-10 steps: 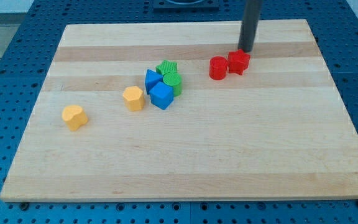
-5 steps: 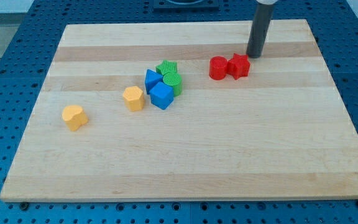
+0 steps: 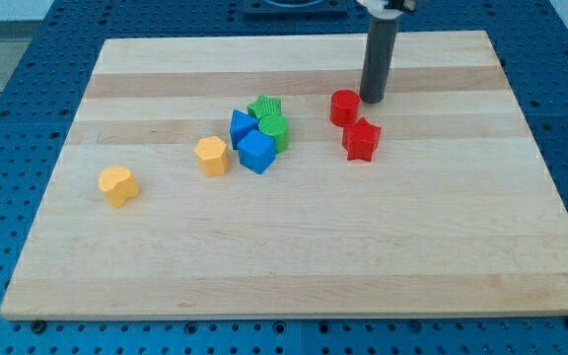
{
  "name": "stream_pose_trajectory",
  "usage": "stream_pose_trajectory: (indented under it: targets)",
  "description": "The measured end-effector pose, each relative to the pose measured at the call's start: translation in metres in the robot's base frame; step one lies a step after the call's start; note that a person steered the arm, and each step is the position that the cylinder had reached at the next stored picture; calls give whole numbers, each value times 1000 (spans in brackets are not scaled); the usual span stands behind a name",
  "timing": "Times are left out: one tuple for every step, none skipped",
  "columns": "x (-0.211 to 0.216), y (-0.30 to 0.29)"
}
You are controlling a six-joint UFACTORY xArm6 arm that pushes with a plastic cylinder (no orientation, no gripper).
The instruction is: Push the red blocks to the bottom of the board
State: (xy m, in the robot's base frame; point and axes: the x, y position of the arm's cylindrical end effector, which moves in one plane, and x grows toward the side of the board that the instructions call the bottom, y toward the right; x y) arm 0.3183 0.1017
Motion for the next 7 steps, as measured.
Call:
stream_pose_trajectory:
  targets:
    - [-19,-16]
    - [-8,-47]
    - [37,-48]
    - [75,-38]
    - [92,-35]
    - [110,-32]
    - [145,-23]
